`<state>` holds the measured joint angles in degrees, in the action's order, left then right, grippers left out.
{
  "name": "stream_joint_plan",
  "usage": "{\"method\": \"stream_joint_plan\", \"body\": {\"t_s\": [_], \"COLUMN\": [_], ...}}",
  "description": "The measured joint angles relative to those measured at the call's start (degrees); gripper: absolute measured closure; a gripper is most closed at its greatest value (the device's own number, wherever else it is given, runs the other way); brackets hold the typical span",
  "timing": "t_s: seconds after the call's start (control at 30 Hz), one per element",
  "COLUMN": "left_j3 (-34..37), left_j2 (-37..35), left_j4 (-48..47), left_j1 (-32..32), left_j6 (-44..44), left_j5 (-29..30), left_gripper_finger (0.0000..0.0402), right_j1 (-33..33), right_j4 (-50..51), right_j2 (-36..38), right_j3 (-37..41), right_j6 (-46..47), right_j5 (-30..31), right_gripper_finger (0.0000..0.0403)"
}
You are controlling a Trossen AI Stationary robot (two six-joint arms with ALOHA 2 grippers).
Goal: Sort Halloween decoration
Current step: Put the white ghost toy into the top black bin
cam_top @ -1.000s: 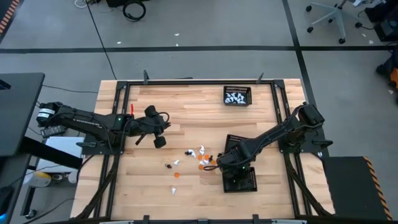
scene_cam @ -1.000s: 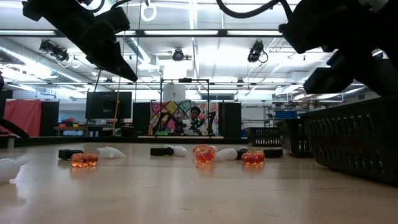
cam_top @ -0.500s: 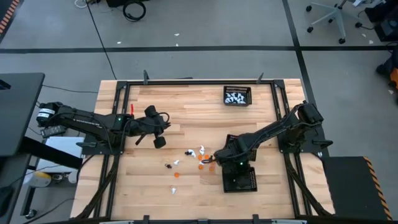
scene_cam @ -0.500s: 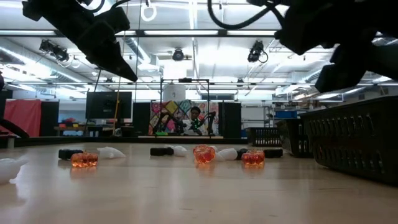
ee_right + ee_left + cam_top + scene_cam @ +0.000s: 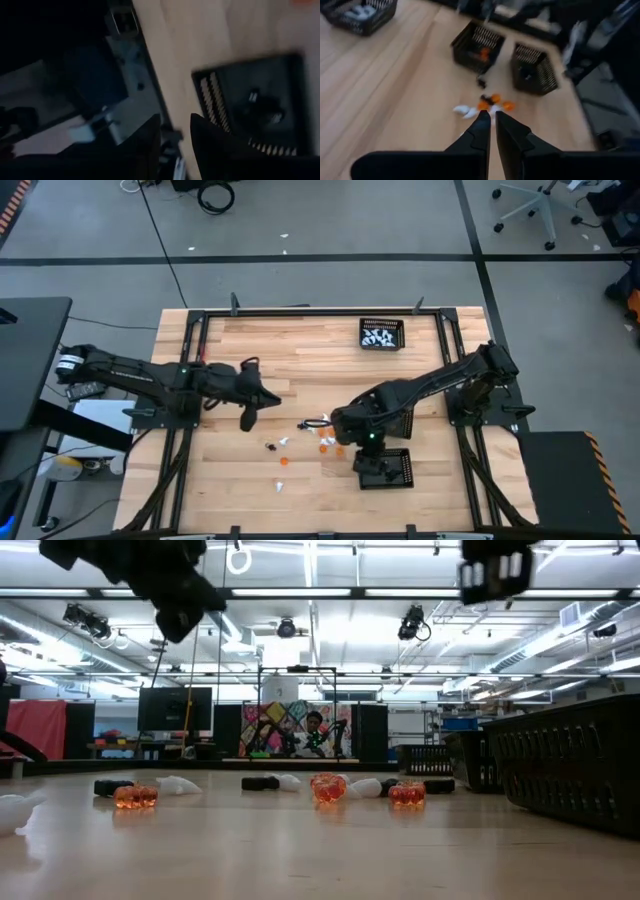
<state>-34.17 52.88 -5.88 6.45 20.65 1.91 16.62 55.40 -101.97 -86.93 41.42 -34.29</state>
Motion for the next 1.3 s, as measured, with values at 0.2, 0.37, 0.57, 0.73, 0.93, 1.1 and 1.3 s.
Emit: {"method": "stream_joint_plan", "body": {"t_s": [0.2, 0.37, 0.57, 0.73, 0.93, 1.1, 1.3], "left_j3": [0.00, -0.06, 0.04, 0.02, 0.01, 0.00, -0.02], "left_j2": [-5.81, -8.70, -11.60, -12.43, -11.58, -9.12, -2.26], "left_j4": [-1.35, -5.96, -14.39, -15.90, -15.94, -15.74, -14.54], "left_j1": [1.86, 2.35, 2.31, 1.71, -0.04, -0.86, 0.35], "left_j6": [1.26, 1.80, 4.21, 3.74, -1.22, 4.07, 15.47], "left_j5": [-0.09, -0.09, -0.07, 0.29, 5.93, 13.85, 15.03], "left_gripper_finger": [0.0367, 0.0367, 0.0367, 0.0367, 0.0367, 0.0367, 0.0367], "right_j1": [-3.30, -7.33, -11.03, -13.52, -14.73, -14.56, -15.91], "right_j4": [-1.49, -3.76, -4.29, -4.96, -5.73, -8.86, -12.22], "right_j2": [-1.57, -6.67, -14.86, -16.98, -15.72, -13.01, -12.67], "right_j3": [-2.01, -6.62, -18.52, -21.80, -16.30, -7.21, -0.49], "right_j6": [-0.89, -4.53, -14.10, -22.69, -33.06, -40.73, -49.54], "right_j5": [4.63, 6.58, 18.42, 22.72, 21.56, 19.20, 19.07], "right_gripper_finger": [0.0292, 0.0293, 0.0293, 0.0293, 0.0293, 0.0293, 0.0288]}}
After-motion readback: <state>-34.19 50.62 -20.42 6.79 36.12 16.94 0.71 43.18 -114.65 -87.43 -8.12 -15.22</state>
